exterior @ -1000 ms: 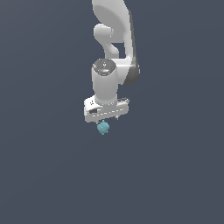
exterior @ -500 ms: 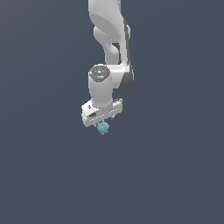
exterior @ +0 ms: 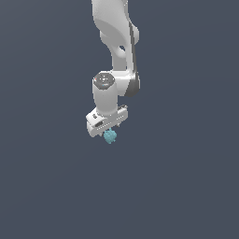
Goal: Pick up the object and move it to a goal position.
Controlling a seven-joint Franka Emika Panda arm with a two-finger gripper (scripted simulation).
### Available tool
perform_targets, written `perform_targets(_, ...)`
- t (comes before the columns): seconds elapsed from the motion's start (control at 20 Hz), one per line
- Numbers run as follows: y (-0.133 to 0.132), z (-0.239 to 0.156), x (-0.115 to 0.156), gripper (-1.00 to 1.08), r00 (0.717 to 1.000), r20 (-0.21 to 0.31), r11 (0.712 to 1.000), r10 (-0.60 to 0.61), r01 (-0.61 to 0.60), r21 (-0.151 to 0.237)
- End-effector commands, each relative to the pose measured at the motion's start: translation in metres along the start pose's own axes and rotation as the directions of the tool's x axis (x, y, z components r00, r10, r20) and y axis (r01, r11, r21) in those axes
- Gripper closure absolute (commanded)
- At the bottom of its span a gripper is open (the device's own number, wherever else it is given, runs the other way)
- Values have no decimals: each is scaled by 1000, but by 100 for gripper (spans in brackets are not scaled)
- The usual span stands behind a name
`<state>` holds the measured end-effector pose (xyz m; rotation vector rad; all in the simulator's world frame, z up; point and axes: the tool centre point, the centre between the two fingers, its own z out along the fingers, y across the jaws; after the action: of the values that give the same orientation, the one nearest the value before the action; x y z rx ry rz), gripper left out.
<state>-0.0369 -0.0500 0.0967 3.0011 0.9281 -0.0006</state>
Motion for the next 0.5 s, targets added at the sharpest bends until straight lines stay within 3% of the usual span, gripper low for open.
perform_targets(0.0, 0, 1, -1, -92, 1000, 0, 1000, -10, 10, 0)
perform_targets(0.45, 0, 17, -1, -92, 1000, 0, 1000, -8, 8, 0)
